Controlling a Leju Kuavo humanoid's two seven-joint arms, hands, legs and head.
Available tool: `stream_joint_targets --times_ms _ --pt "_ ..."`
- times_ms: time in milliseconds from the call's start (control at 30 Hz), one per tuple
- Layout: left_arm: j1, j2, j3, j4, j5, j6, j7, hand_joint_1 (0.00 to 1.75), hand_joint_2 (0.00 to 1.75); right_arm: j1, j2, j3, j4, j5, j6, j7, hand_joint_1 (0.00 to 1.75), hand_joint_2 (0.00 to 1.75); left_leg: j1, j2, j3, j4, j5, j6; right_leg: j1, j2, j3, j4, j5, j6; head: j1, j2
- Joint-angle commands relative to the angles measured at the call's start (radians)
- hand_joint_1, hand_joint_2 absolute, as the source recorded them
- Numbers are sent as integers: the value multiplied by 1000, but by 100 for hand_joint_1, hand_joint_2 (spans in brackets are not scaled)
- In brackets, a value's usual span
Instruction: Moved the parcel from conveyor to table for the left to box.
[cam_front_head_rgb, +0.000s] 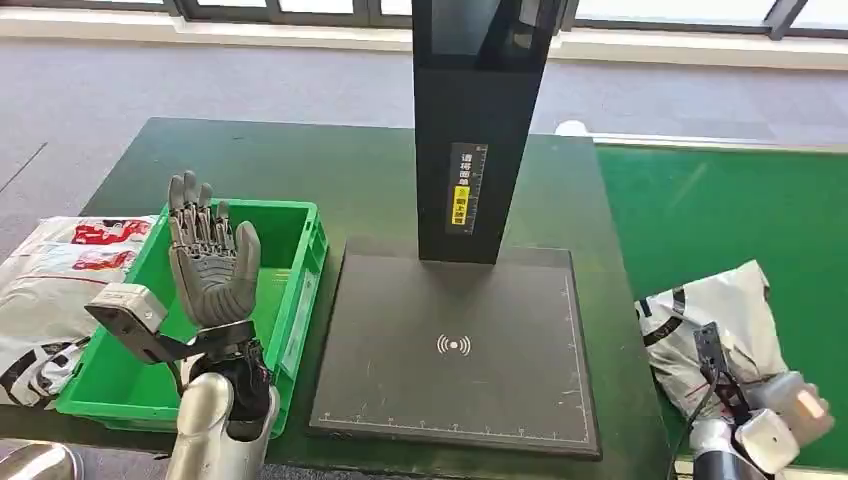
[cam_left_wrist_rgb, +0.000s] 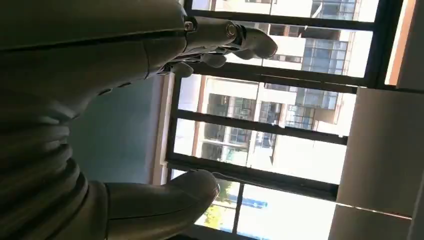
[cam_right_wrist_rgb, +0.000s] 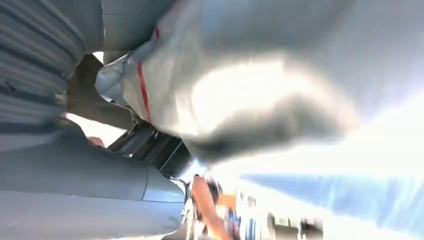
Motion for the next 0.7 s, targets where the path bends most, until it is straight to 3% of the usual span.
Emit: stream_joint_targets --times_ms 33,167,500,600,667,700 --pt "31 -12 8 40 -1 3 -1 0 175 110 184 178 -548 -35 -184 -125 175 175 -1 6 2 -2 -1 -1 0 4 0 0 0 -2 0 0" --pt "15 -15 16 57 -6 0 -10 0 175 147 234 247 -689 -38 -202 -194 175 175 0 7 3 -3 -1 -2 0 5 0 -1 -1 -3 0 0" --pt "15 -14 17 57 -6 0 -11 0 175 147 235 247 -688 -37 -202 -194 175 175 1 4 3 -4 0 -1 1 2 2 -3 -1 -2 0 0" --pt "15 -21 29 58 -10 -6 -16 0 175 143 231 314 -682 -192 -187 -336 175 175 1 4 4 -4 0 -1 0 2 2 -3 -1 -2 0 0" --pt "9 -18 35 65 -12 -14 -20 0 175 132 226 368 -676 -217 -174 -374 175 175 0 7 4 -3 -1 -1 0 6 1 -2 0 -2 0 0" --pt "2 -20 42 73 -15 -20 -25 0 175 136 221 430 -695 -365 -118 -447 175 175 0 6 2 -2 -1 -1 0 5 0 -1 -1 -2 0 0"
